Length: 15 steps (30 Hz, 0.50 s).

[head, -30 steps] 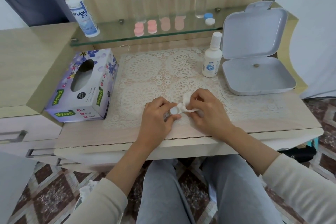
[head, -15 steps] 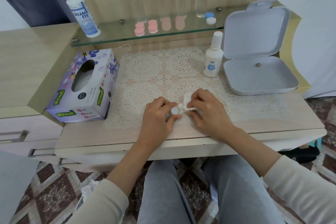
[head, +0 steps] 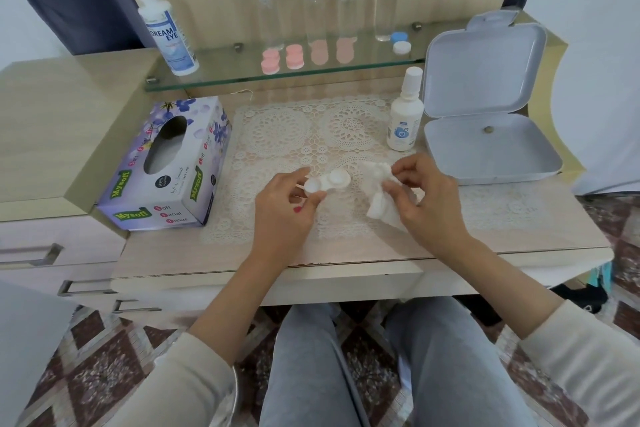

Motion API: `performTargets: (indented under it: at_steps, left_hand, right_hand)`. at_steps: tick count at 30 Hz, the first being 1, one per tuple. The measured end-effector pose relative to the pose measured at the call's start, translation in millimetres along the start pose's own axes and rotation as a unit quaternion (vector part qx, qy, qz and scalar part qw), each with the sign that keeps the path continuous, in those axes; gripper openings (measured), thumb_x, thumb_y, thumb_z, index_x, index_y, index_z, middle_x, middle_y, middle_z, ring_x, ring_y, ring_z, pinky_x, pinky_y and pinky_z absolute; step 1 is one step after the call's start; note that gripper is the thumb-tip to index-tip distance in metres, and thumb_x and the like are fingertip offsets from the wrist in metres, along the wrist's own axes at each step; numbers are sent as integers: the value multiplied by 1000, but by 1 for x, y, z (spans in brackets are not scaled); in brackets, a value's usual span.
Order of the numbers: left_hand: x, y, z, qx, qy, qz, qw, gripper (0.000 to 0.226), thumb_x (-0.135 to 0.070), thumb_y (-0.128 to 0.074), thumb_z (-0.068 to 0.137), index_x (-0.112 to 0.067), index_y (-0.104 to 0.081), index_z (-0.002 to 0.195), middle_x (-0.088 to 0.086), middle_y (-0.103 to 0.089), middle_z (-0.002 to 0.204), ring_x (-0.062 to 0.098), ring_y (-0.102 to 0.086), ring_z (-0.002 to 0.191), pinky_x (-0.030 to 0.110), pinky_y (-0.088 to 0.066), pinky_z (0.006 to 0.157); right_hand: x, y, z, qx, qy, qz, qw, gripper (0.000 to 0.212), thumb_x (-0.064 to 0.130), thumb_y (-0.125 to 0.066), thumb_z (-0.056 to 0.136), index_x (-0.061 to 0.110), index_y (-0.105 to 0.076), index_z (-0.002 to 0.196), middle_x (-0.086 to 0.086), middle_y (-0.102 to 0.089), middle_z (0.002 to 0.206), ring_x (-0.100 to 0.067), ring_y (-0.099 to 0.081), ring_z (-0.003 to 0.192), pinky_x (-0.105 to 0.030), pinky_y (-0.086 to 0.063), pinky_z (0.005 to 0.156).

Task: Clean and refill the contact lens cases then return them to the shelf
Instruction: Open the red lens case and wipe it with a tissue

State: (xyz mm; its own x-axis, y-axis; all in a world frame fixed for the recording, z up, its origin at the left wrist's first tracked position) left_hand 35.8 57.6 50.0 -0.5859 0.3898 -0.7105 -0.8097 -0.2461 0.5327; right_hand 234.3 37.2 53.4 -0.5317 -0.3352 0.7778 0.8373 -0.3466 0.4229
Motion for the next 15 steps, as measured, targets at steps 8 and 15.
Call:
performTargets:
  at_steps: [8,15]
  left_hand:
    - [-9,-2,4,59,171,-172,968,3,-21,-66,82,-22,-67,80,-4,-67,72,5,-62,66,12,-47,62]
    - [-19,-10,-3,98,180,-208,956,15,-28,-62,84,-20,-68,72,-18,-61,55,-5,-52,52,7,-36,53]
  right_hand:
    - [28,-16,1,102,70,11,992,7,19,-68,71,15,-73,72,9,-57,114,-4,-55,90,-7,-40,81]
    - [31,-17,9,112,37,97,988,9,9,-70,74,13,-73,81,10,-65,98,-3,-61,92,-20,-52,81]
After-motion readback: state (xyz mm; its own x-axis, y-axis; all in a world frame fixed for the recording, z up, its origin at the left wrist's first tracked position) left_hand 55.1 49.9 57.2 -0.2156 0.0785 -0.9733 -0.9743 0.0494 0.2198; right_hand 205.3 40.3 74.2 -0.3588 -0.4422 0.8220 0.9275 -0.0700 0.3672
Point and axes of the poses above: each hand's wrist, its own z-axis towards the middle knuckle, its own y-axis out of the back of the hand, x = y × z, the point moved 8 cm from there along z, towards the middle knuckle
